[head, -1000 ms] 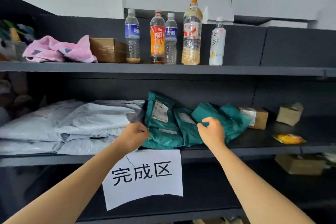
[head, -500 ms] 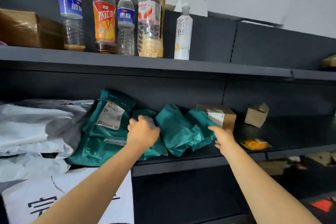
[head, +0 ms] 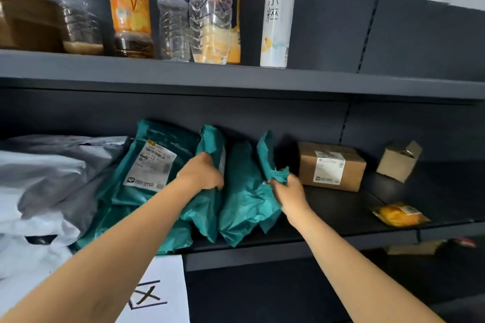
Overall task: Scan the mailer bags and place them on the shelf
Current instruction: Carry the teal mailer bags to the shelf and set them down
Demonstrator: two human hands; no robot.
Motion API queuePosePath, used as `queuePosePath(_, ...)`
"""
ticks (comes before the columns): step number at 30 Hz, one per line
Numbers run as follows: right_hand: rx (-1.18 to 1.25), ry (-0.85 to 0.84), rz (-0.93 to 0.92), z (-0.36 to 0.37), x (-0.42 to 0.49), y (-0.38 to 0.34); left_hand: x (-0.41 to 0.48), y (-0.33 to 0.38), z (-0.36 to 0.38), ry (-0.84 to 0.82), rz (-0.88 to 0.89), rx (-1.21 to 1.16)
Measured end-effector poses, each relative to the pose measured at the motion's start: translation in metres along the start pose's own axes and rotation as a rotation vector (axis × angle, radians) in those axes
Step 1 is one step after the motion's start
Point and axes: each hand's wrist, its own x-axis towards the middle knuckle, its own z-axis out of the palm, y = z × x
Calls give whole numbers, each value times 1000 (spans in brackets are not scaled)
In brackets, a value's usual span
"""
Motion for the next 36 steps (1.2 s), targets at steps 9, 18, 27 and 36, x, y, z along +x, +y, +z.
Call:
queuePosePath(9,-112,-98,118,47,4,5,-1,-10,-6,-112,-14,-51)
queuePosePath(18,-196,-358,98,46,22,-4,19,-28,-8,-34,90,-288)
queuePosePath(27,-391,-215,9,28,1,-50,-11,-14,-14,31,199,-249)
queuePosePath(36,-625,-95,-216,41,-29,-78,-39,-16,-39,138,319,-161)
